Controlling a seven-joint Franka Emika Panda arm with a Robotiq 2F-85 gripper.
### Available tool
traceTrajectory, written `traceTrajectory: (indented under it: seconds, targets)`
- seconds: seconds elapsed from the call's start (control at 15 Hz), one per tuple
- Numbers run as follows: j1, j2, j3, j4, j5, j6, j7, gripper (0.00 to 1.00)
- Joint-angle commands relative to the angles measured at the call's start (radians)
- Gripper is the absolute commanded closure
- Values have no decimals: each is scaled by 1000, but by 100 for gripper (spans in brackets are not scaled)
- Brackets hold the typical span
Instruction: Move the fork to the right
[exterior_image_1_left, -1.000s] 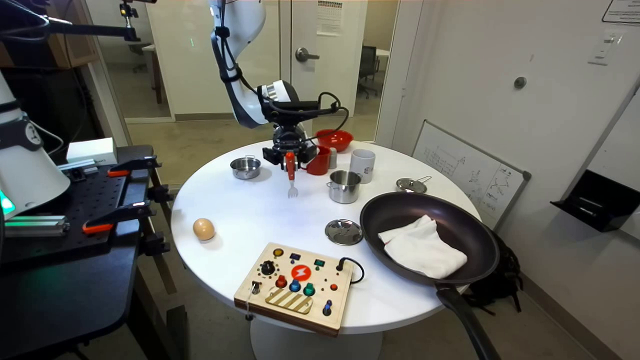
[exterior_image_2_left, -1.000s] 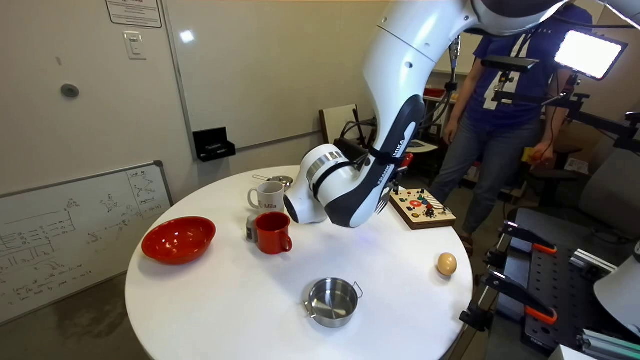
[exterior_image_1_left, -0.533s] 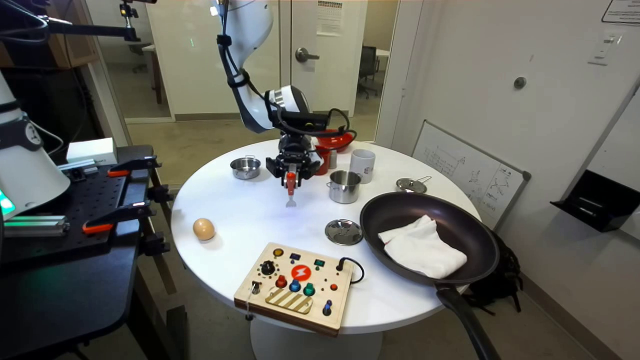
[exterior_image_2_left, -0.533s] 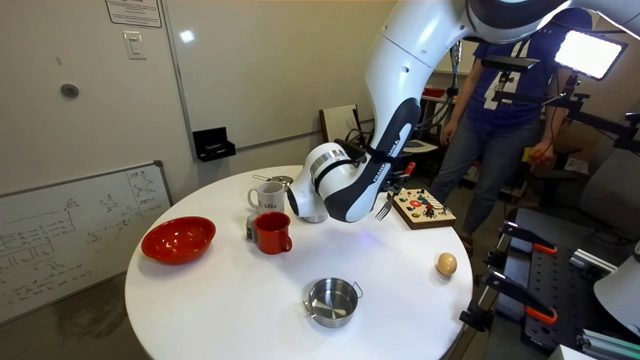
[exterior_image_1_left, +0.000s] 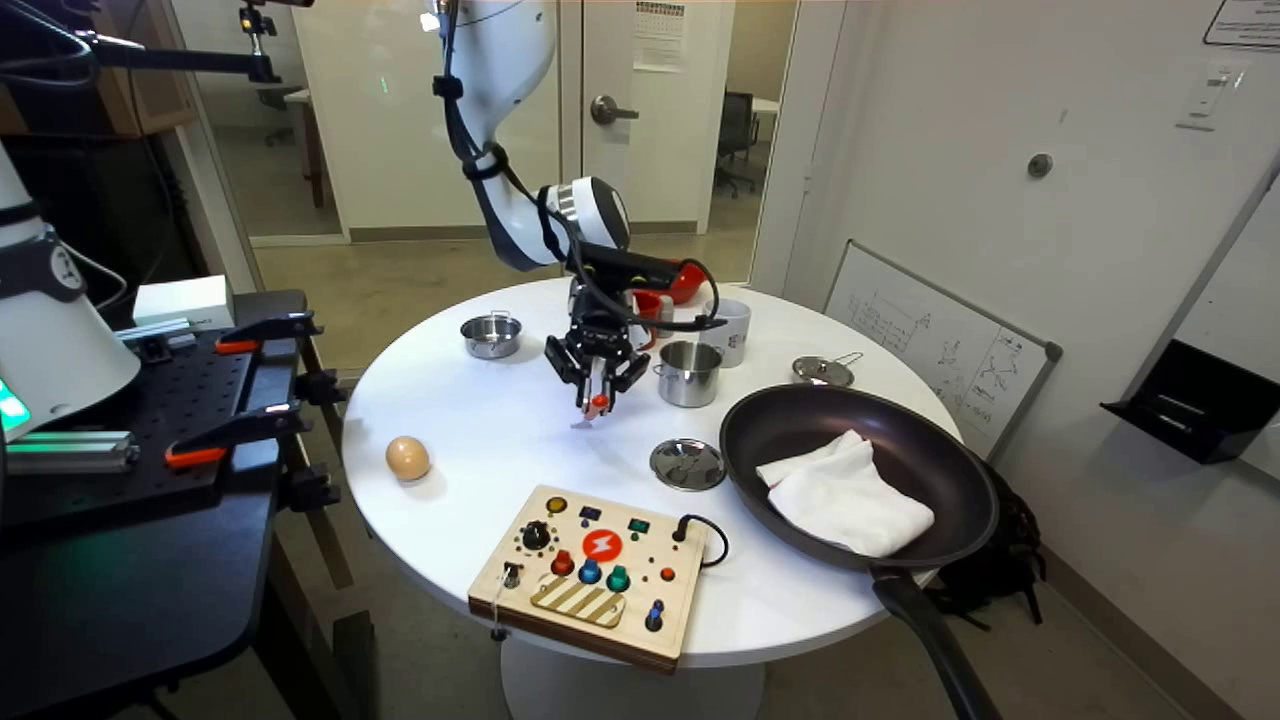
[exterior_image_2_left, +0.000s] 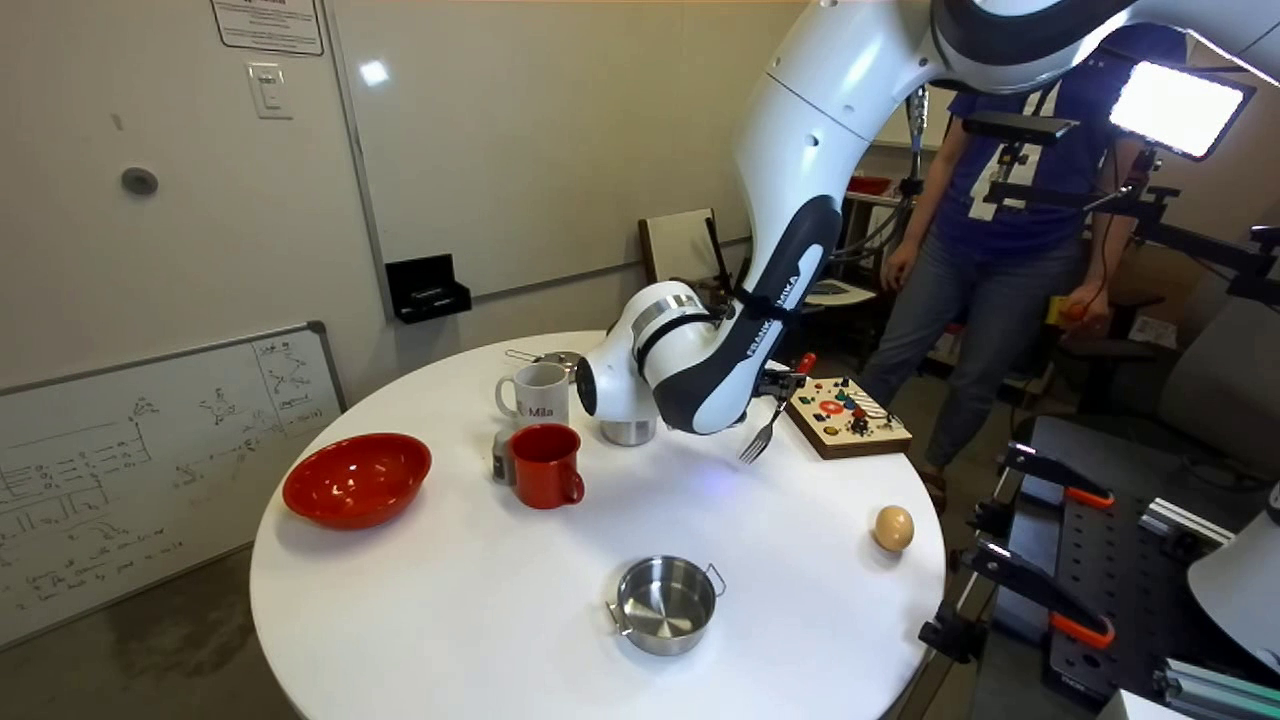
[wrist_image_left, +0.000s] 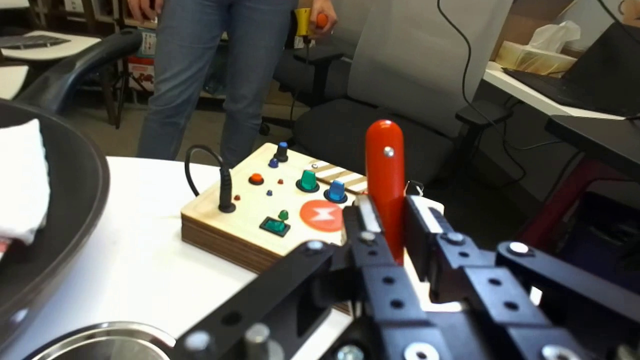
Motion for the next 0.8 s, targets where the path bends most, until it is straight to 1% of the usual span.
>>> traceTrajectory:
  seconds: [0.0,0.07,0.33,0.73]
  targets:
    - [-10,-7,-5,-5,1,41,-80,92]
    - [-17,-20,-6,-30,-27,82,-108,92]
    - [-20,-30,-27,-58,-88,167,-200,93]
    - [-19,-32,-54,-68,-125,227,-272,93]
